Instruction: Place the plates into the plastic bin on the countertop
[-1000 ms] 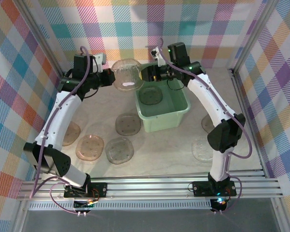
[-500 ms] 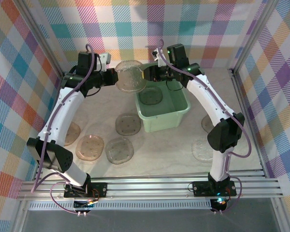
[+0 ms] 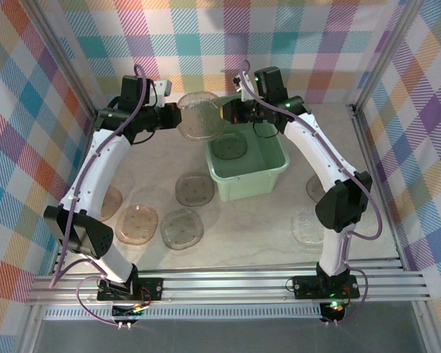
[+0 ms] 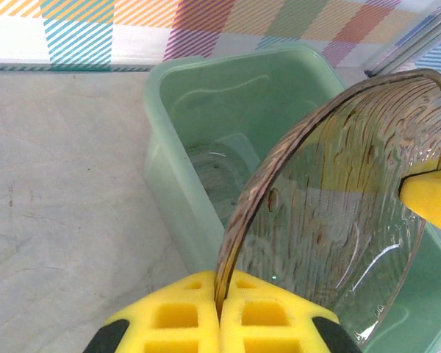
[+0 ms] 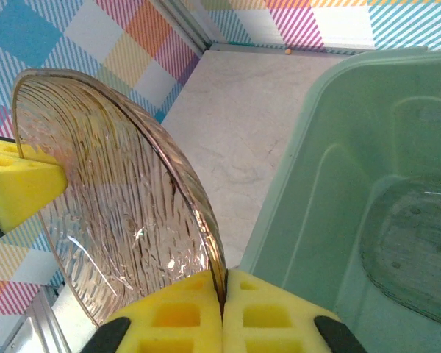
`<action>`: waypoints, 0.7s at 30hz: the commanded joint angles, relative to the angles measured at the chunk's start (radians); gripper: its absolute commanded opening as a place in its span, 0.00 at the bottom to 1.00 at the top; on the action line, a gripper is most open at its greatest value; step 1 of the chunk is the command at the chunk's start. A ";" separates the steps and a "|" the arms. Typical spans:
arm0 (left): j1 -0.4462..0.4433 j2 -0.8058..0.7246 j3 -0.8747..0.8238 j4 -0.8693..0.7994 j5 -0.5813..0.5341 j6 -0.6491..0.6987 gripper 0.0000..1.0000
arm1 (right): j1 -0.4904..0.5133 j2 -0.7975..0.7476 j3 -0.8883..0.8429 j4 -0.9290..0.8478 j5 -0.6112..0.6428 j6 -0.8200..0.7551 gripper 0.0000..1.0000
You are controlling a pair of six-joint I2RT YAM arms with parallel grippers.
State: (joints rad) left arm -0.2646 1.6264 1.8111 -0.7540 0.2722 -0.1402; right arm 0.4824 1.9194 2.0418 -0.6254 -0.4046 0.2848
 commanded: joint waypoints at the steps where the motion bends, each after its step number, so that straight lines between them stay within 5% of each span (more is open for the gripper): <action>1: -0.013 0.017 0.035 -0.003 0.023 0.013 0.00 | -0.004 0.009 0.001 0.012 0.001 0.020 0.00; 4: -0.013 0.030 0.049 -0.001 0.023 0.014 0.08 | -0.004 0.005 -0.007 0.028 -0.007 0.033 0.00; 9: -0.013 0.026 0.052 0.024 -0.071 -0.002 0.51 | -0.007 -0.005 -0.020 0.039 0.033 0.072 0.00; 12: -0.014 0.023 0.054 0.051 -0.123 -0.011 0.66 | -0.021 -0.004 -0.026 0.058 0.038 0.119 0.00; 21: 0.022 0.026 0.024 0.176 -0.253 -0.054 0.79 | -0.109 0.021 -0.023 0.124 0.071 0.416 0.00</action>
State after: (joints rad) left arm -0.2588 1.6566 1.8378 -0.6643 0.0841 -0.1711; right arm 0.4042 1.9232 2.0178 -0.5629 -0.3630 0.5449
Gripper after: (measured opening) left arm 0.792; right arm 0.039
